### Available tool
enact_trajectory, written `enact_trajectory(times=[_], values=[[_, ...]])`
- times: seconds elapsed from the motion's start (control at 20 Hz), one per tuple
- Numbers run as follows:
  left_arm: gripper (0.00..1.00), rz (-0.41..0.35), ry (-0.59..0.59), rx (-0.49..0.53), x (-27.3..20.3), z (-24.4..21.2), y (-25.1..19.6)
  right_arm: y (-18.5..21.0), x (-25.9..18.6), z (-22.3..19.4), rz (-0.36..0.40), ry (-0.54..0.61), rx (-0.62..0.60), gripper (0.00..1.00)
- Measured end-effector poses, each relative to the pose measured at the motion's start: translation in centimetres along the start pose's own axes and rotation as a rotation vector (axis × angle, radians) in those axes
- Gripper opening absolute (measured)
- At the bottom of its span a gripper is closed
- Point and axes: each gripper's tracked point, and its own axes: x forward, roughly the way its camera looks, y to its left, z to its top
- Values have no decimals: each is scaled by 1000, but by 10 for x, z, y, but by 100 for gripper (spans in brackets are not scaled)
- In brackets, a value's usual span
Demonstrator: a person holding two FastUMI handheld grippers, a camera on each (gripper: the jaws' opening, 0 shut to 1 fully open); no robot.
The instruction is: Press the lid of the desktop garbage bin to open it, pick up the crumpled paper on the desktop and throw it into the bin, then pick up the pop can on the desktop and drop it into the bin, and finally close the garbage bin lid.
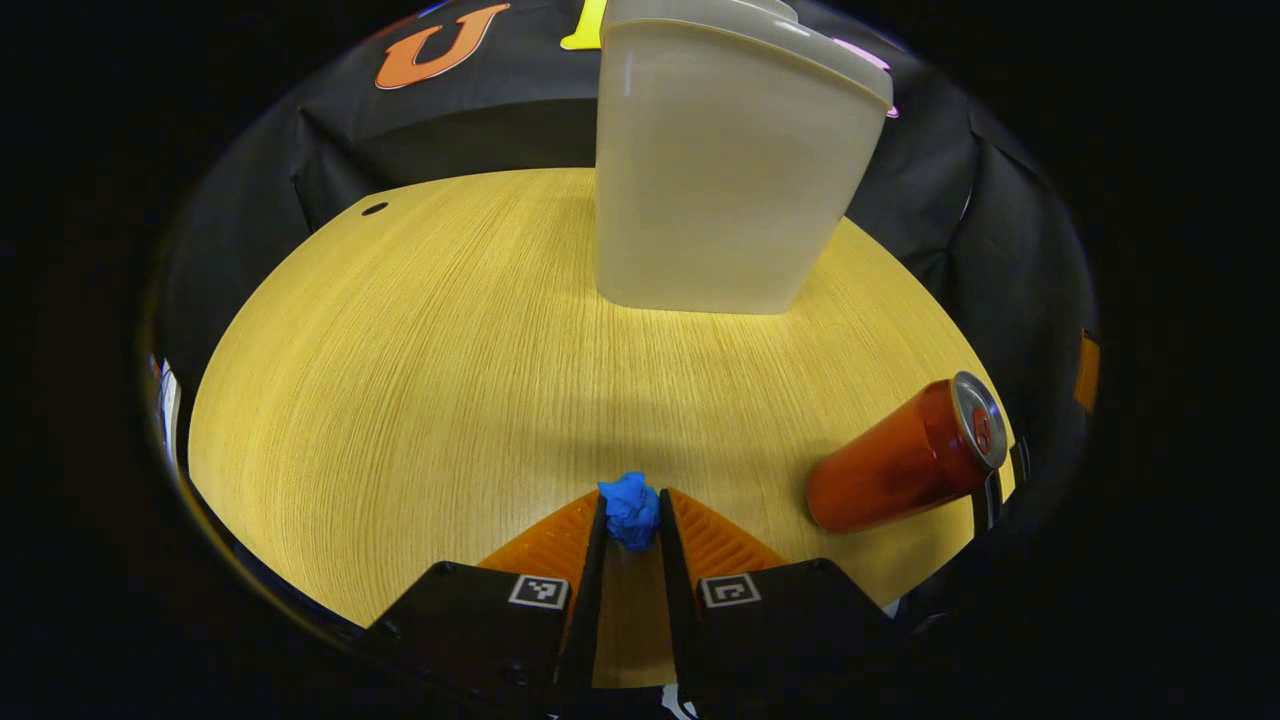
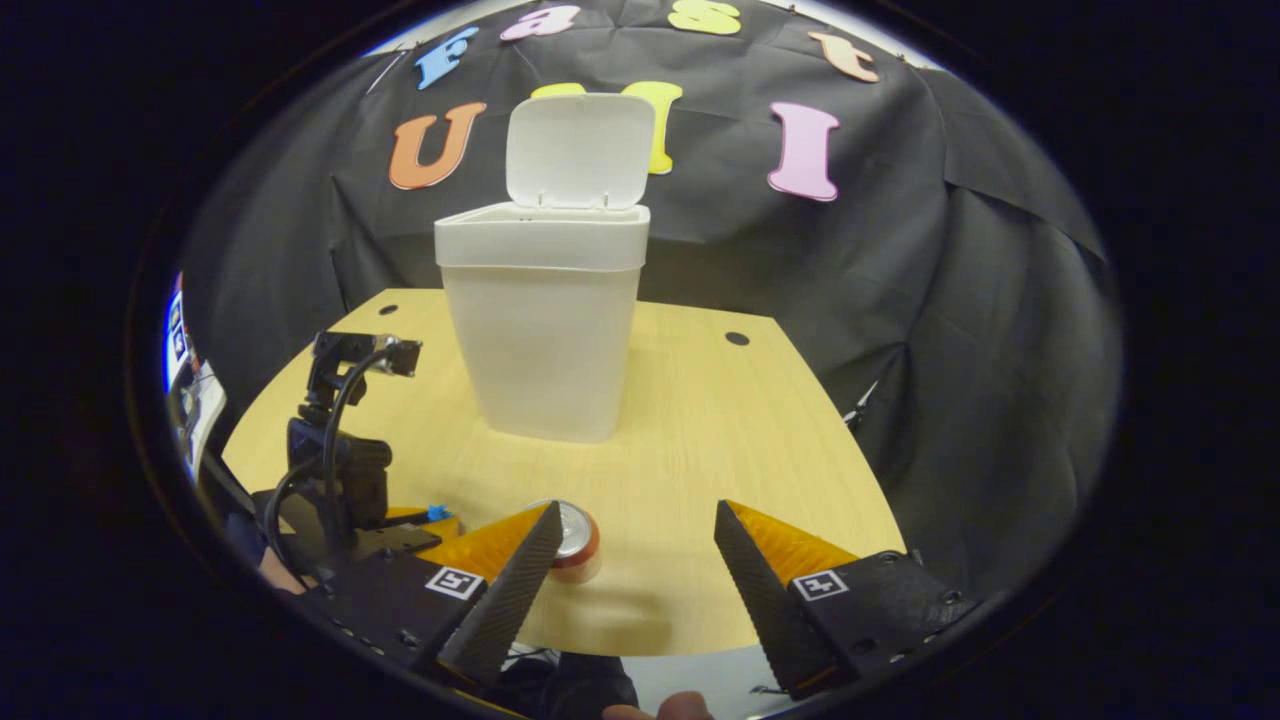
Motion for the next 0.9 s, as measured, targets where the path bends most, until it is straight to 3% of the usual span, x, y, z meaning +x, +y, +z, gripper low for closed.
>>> enact_trajectory(times=[0.35,0.9], values=[[32,5,-71,4,-17,28,3,15,-4,-17,48,22,17,98],[32,26,-313,-13,-78,136,19,41,29,-62,108,144,53,96]])
